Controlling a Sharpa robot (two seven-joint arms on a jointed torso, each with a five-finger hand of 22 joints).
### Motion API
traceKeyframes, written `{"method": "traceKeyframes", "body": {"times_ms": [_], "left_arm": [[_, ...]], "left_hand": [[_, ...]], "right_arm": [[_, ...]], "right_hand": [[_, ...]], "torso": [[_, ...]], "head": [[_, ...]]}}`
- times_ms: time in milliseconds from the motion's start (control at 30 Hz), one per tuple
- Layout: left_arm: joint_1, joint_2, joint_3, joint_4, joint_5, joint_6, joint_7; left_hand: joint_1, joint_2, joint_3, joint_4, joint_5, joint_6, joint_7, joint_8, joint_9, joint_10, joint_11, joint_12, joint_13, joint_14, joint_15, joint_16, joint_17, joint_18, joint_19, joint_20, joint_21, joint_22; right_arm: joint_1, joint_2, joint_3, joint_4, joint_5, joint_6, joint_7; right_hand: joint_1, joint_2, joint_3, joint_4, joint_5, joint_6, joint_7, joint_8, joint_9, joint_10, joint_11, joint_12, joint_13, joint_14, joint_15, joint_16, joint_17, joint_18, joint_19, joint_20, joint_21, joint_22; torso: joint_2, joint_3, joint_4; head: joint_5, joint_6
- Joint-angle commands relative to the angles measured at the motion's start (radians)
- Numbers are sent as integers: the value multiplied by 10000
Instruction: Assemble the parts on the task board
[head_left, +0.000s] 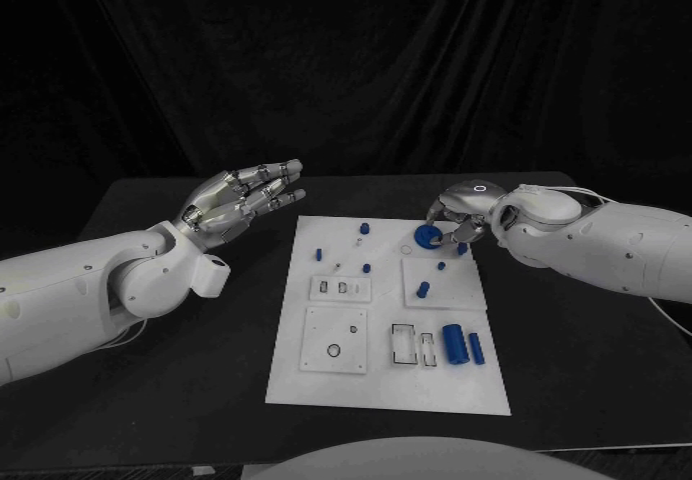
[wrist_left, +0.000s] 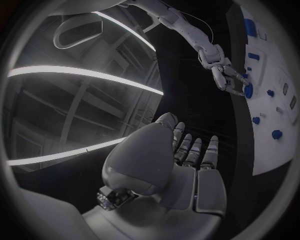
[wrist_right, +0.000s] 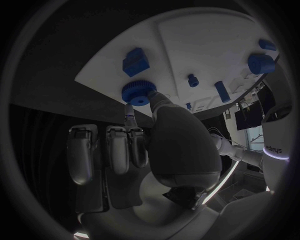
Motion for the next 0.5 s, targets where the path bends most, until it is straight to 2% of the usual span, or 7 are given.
{"method": "traceKeyframes", "body": {"times_ms": [33, 233, 400, 500], "left_arm": [[-19, 15, 11, 17, 39, 131, 105], [-24, -13, 11, 41, 39, 127, 101], [-26, -37, 11, 54, 39, 120, 98], [-27, -42, 11, 58, 39, 118, 98]], "left_hand": [[13, -54, 55, -27, 54, -53, 29, 15, -8, -67, -11, -30, -4, -31, 62, 68, 11, -207, -47, -20, -34, -10], [13, -54, 69, -29, 54, -52, 31, 16, -8, -69, -9, -32, -4, -28, 69, 75, 13, -208, -42, -19, -31, -9], [13, -54, 69, -29, 54, -52, 31, 16, -8, -69, -9, -32, -4, -28, 69, 75, 13, -208, -42, -19, -31, -9], [13, -54, 69, -29, 54, -52, 31, 16, -8, -69, -9, -32, -4, -28, 69, 75, 13, -208, -42, -19, -31, -9]], "right_arm": [[-41, 29, 3, -39, -21, 236, -223], [-63, 97, 3, -109, -21, 307, -207], [-77, 133, 3, -134, -21, 298, -169], [-82, 143, 3, -141, -21, 239, -132]], "right_hand": [[130, 22, 53, -1, 83, -44, 3, 34, 24, 1060, 62, 25, 2632, 1021, 64, 25, 2632, -156, 1059, 75, 27, 2634], [151, 28, 60, -8, 115, -35, 7, 40, 39, 1060, 64, 25, 2632, 1021, 67, 25, 2632, -154, 1054, 77, 21, 2631], [370, 97, 146, -62, 676, 189, 20, 184, 235, 1060, 76, 25, 2632, 1021, 79, 25, 2632, -133, 1003, 90, -43, 2603], [521, 148, 205, -132, 1252, 500, -30, 463, 501, 1060, 38, 25, 2632, 1021, 50, 25, 2632, -126, 988, 69, -62, 2595]], "torso": [[5, -5, 0], [5, -7, -7], [5, -4, -7], [3, 0, -8]], "head": [[5, -16], [4, -31], [18, -44], [19, -41]]}}
